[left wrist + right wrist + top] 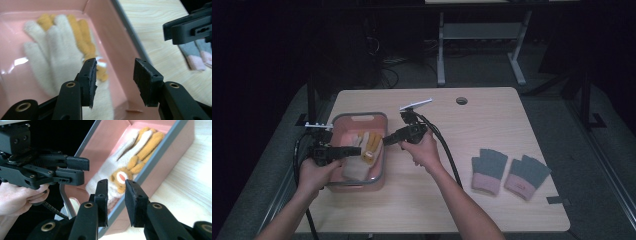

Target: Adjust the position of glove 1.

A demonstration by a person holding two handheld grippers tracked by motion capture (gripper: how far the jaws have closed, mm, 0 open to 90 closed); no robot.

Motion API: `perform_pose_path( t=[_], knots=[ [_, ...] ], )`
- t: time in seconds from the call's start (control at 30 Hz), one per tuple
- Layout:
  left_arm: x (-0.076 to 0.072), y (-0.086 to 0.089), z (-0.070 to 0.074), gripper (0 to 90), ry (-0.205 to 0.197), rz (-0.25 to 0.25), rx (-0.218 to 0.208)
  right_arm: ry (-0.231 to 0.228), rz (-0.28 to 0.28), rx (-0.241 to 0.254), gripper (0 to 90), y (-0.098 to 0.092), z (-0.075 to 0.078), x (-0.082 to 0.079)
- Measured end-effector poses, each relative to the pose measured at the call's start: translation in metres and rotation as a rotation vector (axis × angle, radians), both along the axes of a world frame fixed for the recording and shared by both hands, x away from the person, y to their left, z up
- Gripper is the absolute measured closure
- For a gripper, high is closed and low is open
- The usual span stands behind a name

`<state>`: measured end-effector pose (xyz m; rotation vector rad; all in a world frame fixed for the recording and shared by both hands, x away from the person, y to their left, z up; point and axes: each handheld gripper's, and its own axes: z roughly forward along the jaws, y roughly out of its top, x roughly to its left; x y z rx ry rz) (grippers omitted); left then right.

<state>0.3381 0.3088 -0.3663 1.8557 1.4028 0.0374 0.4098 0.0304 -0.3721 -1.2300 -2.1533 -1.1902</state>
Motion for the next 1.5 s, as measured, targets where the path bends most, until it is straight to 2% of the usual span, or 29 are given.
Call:
perform_pose_path(
  t=[0.17,0.33,0.67,0.93,1.23,1.5],
  knots=[
    [0.001,-0.007,0.004,52.4,-0.006,-0.018,-0.015,-0.002,-0.012,0.006,68.8,-0.011,0.000,-0.001],
    [-0.001,-0.015,0.007,48.5,-0.024,-0.032,-0.052,0.000,-0.034,0.023,65.8,-0.023,-0.002,-0.001],
    [0.001,-0.033,0.014,43.2,-0.050,-0.064,-0.073,-0.009,-0.070,0.040,62.7,-0.047,0.002,-0.003],
    [0.003,-0.051,0.020,40.5,-0.054,-0.102,-0.067,-0.020,-0.093,0.041,59.5,-0.066,0.006,-0.007],
    [0.004,-0.069,0.024,37.6,-0.070,-0.122,-0.073,-0.037,-0.120,0.044,57.4,-0.087,0.007,-0.010],
    [0.003,-0.092,0.026,36.2,-0.080,-0.177,-0.063,-0.037,-0.141,0.049,56.2,-0.107,0.005,-0.017]
  ],
)
